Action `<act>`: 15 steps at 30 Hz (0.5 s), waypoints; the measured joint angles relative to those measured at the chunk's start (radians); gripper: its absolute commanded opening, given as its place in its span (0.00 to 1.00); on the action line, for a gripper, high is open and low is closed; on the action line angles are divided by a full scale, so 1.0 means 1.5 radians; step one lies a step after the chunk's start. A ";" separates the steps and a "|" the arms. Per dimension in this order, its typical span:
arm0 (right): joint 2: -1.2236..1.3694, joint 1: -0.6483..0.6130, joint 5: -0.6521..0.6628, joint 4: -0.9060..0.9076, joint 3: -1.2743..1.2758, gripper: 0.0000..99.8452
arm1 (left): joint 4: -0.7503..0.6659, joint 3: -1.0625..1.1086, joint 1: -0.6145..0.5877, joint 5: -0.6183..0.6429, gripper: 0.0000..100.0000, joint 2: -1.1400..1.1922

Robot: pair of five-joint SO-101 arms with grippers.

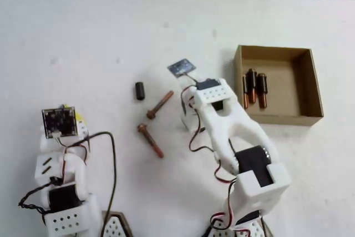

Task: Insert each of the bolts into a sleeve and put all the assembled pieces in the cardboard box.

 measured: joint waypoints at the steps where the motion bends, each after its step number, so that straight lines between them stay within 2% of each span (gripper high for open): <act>1: 0.000 0.000 0.000 -0.001 0.000 0.02 | 0.000 0.000 0.000 0.000 0.05 0.000; 9: 0.000 0.000 0.000 0.000 -0.002 0.02 | 0.000 0.000 0.000 -0.004 0.04 0.000; 15: -0.083 -0.009 0.001 0.039 0.005 0.02 | 0.000 0.000 0.000 -0.004 0.04 0.000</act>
